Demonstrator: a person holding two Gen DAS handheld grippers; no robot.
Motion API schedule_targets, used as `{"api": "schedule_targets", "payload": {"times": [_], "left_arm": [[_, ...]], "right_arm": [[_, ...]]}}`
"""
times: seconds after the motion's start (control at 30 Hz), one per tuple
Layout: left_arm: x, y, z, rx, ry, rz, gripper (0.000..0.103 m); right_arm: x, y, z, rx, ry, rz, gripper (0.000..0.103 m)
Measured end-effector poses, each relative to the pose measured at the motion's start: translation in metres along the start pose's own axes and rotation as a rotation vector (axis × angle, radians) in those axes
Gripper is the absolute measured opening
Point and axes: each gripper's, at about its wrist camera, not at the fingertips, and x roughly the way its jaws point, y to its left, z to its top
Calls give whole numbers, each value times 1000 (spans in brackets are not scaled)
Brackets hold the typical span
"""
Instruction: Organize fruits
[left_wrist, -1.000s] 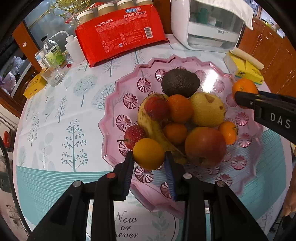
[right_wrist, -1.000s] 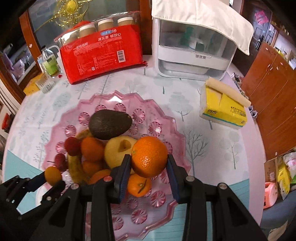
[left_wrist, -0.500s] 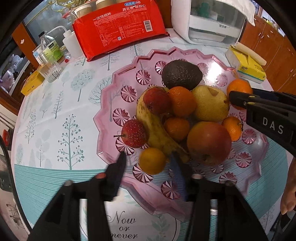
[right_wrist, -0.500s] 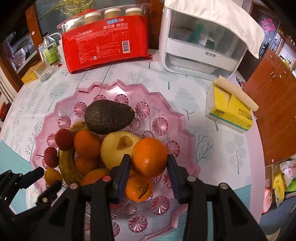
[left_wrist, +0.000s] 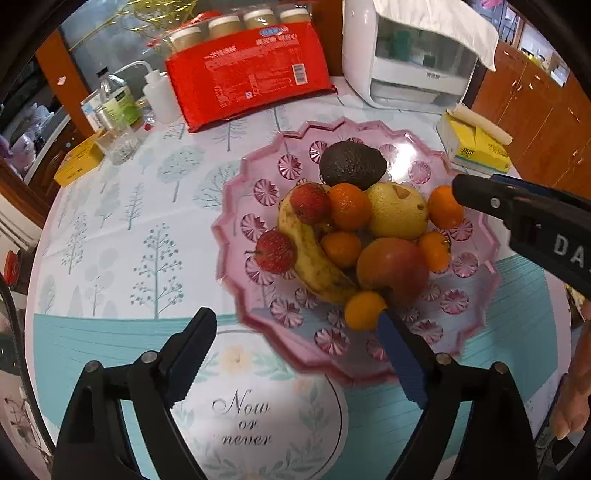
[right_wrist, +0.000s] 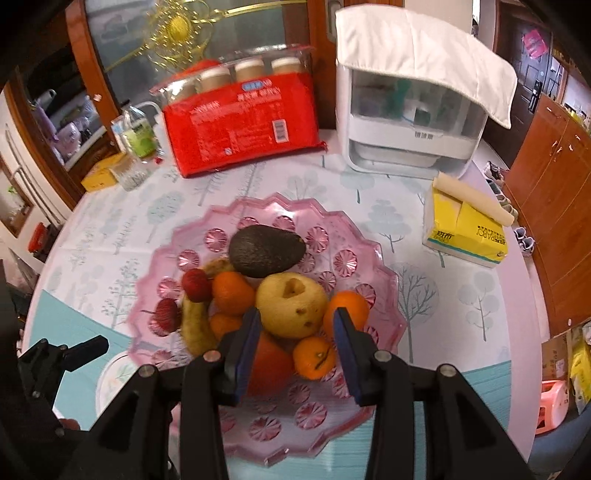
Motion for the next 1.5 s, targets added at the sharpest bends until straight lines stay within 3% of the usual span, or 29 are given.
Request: {"api": "schedule_targets", "payload": {"times": [0.4,0.8,0.97,1.13,1.3,1.5], "left_arm": [[-85,25,-39,-51,-86,11,88],[-157,58,-83,-57,-155,-4,89],[-174,75,-107,-90,-165,-14,89],[-183,89,-127,-122,-185,23,89],[-185,100,-141,-156,-172,42,89],[-190,103,-148,-159,-187,48,89]], "right_arm": [[-65,9,-33,9,-53,71,41],[-129,48,-99,27,-62,81,44],[-150,64,-121,76,-72,64,50],[-170,75,-133,136,-89,31,55],[-183,95,-144,109,-111,-53,59],[-184,110,-150,91,-92,-72,60]]}}
